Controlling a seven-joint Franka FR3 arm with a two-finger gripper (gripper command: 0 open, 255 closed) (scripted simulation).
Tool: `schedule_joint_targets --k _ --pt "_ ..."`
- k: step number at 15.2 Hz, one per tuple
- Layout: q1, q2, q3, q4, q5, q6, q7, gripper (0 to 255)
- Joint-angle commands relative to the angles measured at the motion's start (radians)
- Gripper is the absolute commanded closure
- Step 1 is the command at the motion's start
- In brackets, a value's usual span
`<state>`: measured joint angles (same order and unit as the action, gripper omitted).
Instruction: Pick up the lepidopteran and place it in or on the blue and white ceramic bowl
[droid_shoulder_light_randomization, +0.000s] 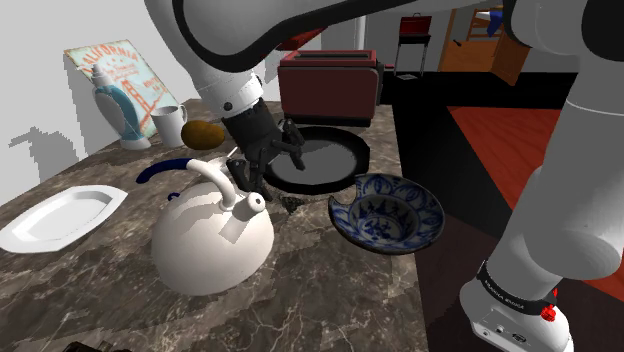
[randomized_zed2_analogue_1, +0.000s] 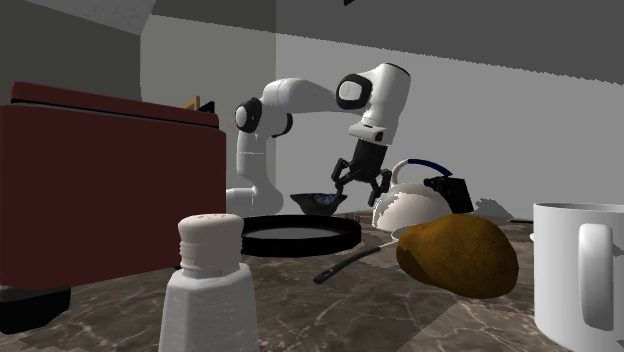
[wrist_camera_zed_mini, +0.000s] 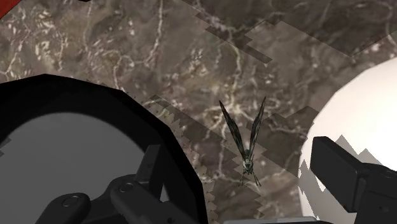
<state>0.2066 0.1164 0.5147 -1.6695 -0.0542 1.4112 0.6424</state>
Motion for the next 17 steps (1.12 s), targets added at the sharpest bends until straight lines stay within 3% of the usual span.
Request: schedule_joint_targets --k 1,6,13,14,17 --pt "0.007 0.013 0.006 -0.033 0.003 0.033 0.004 0" --pt "0.003 -0.014 0.0 -0.12 0.013 0.098 -0.005 0" --pt "0.008 -0.014 -0.005 -0.12 0.013 0.098 -0.005 0" --pt "0.009 -0.005 -0.004 -0.092 0.01 0.076 -0.004 255" --pt "0.001 -0.005 -0.011 -0.075 0.006 0.059 -0.019 255"
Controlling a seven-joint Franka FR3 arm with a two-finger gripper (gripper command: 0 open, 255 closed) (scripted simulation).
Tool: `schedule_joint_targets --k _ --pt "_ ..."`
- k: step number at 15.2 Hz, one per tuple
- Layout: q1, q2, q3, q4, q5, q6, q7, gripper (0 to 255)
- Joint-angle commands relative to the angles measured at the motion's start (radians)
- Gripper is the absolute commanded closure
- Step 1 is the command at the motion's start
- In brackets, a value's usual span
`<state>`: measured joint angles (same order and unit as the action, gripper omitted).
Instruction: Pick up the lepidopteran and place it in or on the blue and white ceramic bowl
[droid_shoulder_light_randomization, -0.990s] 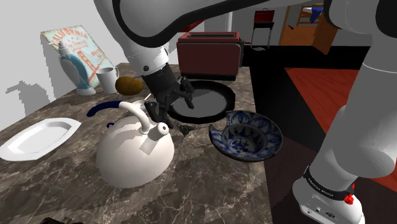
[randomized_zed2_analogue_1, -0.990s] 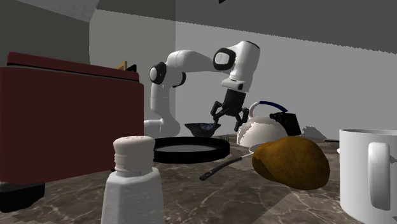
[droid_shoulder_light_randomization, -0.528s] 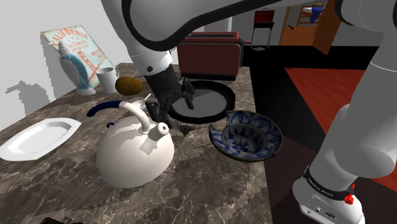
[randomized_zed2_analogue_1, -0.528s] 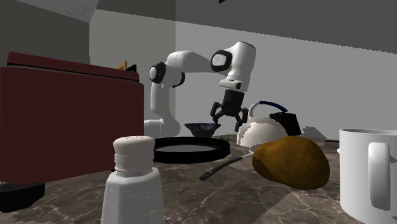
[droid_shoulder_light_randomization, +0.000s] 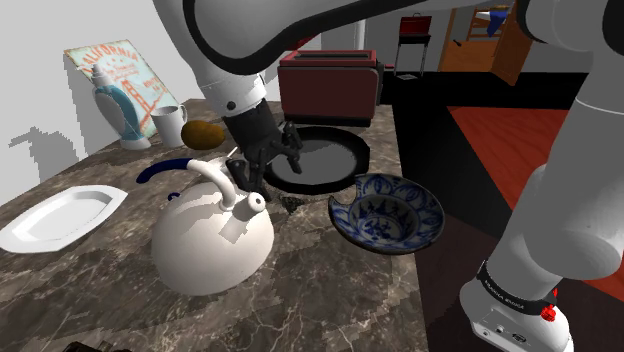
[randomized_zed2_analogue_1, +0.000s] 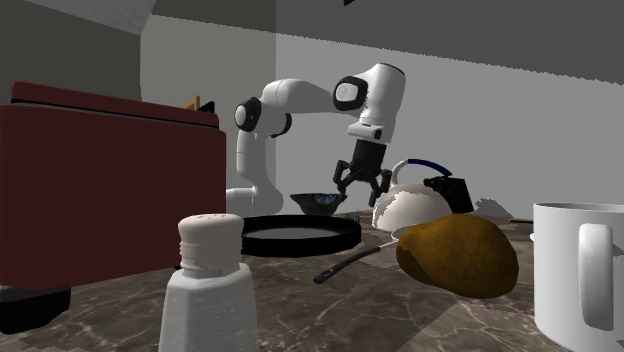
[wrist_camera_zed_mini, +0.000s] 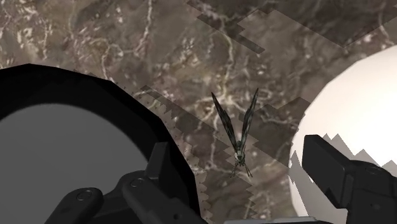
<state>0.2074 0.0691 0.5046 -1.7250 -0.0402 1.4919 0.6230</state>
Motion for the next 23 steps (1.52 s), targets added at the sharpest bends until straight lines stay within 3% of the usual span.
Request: schedule_joint_targets --k 1,5,6,13,14,15,18,23 --pt "-0.002 0.025 -0.002 -0.044 -0.001 -0.011 -0.004 255" --pt "0.001 0.04 0.0 -0.009 -0.007 -0.033 0.002 255" --pt "0.008 0.033 0.005 -0.065 0.0 0.017 0.014 255" --pt "0.01 0.026 0.005 0.022 0.003 -0.076 0.011 255" --pt "0.009 0.024 0.005 0.011 0.005 -0.054 0.011 255" --pt "0.009 0.024 0.005 0.011 0.005 -0.054 0.011 0" --pt "-0.052 0.303 -0.037 0.284 0.175 -0.242 -0.116 0" --pt "-0.063 0.255 -0.032 0.163 0.189 -0.167 -0.132 0"
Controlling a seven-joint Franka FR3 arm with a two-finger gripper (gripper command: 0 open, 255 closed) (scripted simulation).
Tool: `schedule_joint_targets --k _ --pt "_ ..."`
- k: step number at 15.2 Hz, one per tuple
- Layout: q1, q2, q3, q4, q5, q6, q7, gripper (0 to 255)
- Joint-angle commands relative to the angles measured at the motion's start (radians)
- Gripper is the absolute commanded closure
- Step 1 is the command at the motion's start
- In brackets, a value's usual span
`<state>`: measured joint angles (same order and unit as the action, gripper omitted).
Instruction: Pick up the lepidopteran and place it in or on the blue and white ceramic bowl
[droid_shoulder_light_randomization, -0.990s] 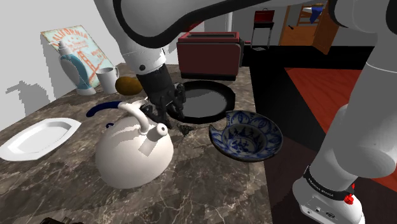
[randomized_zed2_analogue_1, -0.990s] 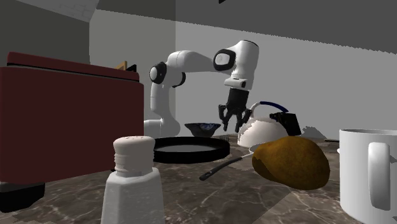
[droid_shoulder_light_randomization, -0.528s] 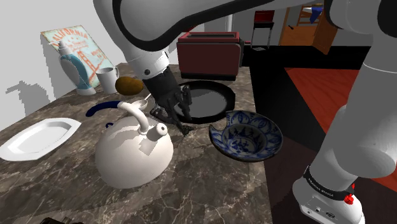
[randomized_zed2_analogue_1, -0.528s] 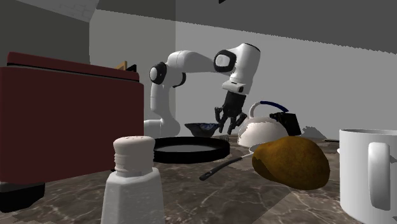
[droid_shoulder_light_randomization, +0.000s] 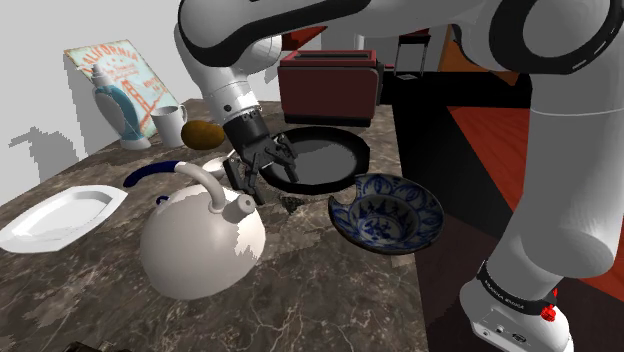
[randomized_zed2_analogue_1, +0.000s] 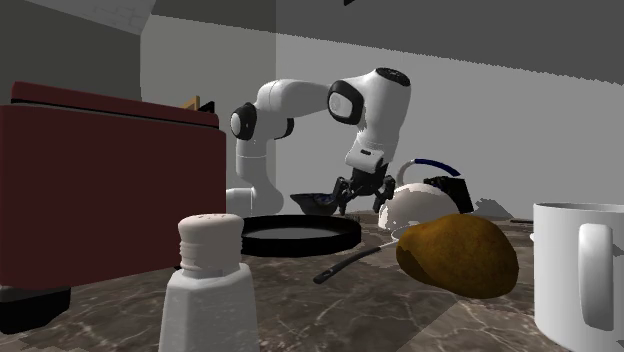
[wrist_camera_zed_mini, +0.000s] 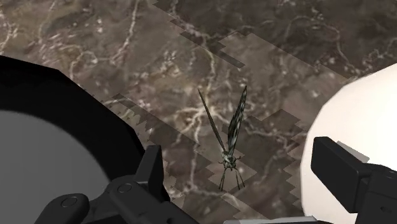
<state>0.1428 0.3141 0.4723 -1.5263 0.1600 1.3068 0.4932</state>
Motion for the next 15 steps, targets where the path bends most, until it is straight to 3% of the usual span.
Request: schedule_joint_targets --k 1,11,12,15 --pt "0.002 0.001 -0.001 -0.059 -0.008 0.032 -0.006 0" --pt "0.019 -0.014 -0.022 -0.093 0.001 0.054 -0.015 0" --pt "0.02 0.003 -0.024 -0.07 -0.005 0.046 -0.014 255" --pt "0.021 -0.014 -0.02 -0.072 0.005 0.035 -0.007 255"
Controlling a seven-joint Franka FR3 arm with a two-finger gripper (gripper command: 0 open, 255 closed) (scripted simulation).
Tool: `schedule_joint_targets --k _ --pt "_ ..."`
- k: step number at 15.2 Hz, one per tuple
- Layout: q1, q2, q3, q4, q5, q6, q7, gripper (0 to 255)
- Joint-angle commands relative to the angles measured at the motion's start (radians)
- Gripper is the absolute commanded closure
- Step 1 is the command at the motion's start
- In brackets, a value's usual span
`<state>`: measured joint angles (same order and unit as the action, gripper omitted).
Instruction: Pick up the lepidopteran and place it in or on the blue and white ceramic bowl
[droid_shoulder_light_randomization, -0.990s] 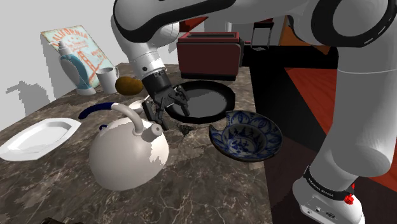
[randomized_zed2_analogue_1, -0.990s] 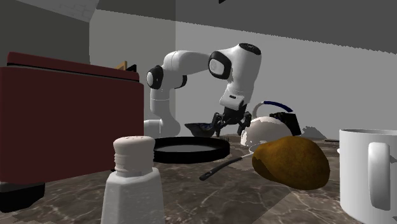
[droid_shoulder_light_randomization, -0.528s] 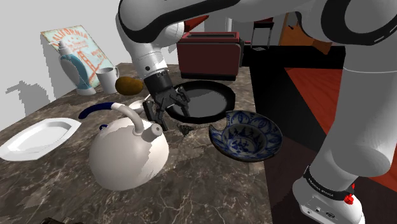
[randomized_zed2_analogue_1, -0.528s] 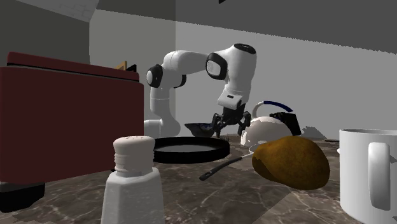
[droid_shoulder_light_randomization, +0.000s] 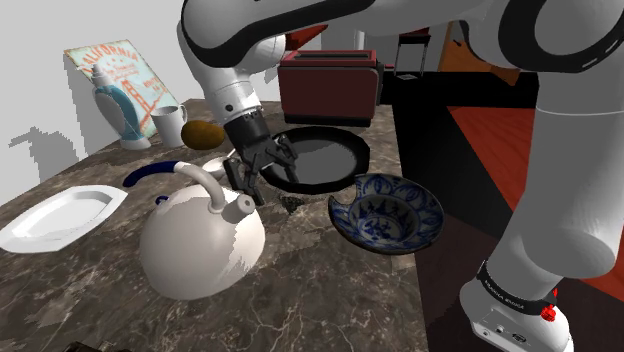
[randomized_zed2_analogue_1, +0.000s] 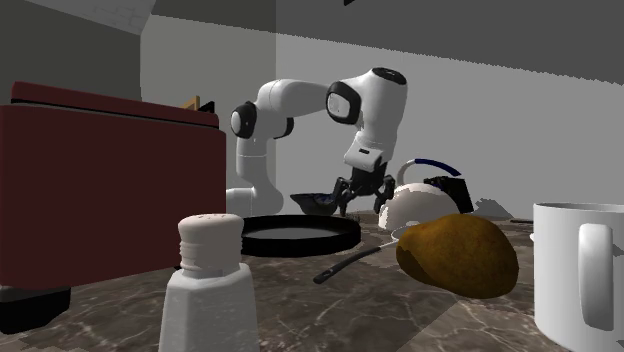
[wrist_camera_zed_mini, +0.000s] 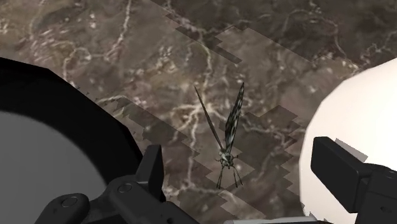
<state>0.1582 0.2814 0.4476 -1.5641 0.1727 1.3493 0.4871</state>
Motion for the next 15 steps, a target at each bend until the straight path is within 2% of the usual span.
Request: schedule_joint_targets --k 1,5,6,7,9,10,15 --pt "0.012 0.038 0.006 -0.008 -0.013 -0.014 0.009 255" --pt "0.019 0.049 0.009 0.0 -0.014 -0.01 0.018 255" --pt "0.011 0.014 0.003 0.033 -0.01 -0.011 0.014 0" --pt "0.012 0.014 0.003 0.033 -0.01 -0.011 0.014 0" --pt "0.082 -0.241 0.03 -0.216 -0.193 0.19 0.142 0" --pt "0.094 -0.286 0.043 -0.263 -0.234 0.226 0.178 0" --pt "0.087 -0.302 0.043 -0.345 -0.229 0.294 0.173 0"
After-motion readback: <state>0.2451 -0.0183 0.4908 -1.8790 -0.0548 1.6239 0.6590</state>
